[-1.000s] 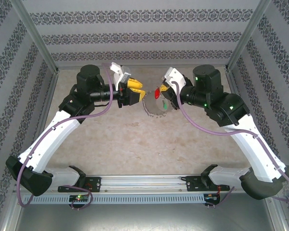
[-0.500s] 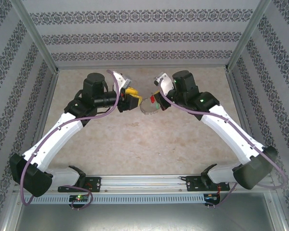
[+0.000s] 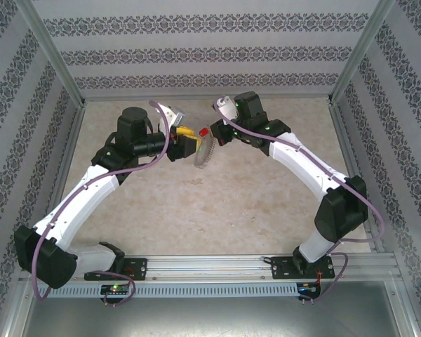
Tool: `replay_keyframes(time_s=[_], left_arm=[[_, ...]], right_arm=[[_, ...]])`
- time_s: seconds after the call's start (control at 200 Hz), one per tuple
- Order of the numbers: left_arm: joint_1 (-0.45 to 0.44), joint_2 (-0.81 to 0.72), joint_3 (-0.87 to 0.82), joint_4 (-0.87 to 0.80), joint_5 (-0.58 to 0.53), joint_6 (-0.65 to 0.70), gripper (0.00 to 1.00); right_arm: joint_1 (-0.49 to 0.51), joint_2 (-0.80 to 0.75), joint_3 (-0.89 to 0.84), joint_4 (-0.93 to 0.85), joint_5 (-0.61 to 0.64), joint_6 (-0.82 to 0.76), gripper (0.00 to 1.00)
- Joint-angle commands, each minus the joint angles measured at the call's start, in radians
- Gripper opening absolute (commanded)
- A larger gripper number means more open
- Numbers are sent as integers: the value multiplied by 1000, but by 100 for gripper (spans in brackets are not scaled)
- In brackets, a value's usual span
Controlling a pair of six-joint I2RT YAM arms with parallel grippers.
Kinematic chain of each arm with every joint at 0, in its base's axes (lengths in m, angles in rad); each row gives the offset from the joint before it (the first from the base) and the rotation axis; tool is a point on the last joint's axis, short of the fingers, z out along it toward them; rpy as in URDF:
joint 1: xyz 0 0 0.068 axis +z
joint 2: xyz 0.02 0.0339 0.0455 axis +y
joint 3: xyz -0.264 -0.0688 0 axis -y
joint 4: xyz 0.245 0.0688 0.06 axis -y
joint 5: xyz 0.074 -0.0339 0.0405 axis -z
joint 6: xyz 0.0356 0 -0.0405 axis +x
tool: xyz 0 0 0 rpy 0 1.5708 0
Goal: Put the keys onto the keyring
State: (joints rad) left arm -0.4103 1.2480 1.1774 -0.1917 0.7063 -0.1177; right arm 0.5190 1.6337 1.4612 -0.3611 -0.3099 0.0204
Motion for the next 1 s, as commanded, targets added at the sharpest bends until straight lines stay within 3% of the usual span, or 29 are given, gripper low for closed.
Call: replay_keyframes(time_s=[0.0, 0.605, 0.994], left_arm=[[19, -7, -13, 48, 23, -25, 47], [53, 48, -21, 102, 83, -55, 48], [54, 6, -87, 134, 79, -100, 48]], right_arm=[[-7, -8, -15, 63, -51, 34, 0], [-45, -198, -385, 83, -4, 170, 0], [-155, -105, -481, 178, -9, 290, 0]])
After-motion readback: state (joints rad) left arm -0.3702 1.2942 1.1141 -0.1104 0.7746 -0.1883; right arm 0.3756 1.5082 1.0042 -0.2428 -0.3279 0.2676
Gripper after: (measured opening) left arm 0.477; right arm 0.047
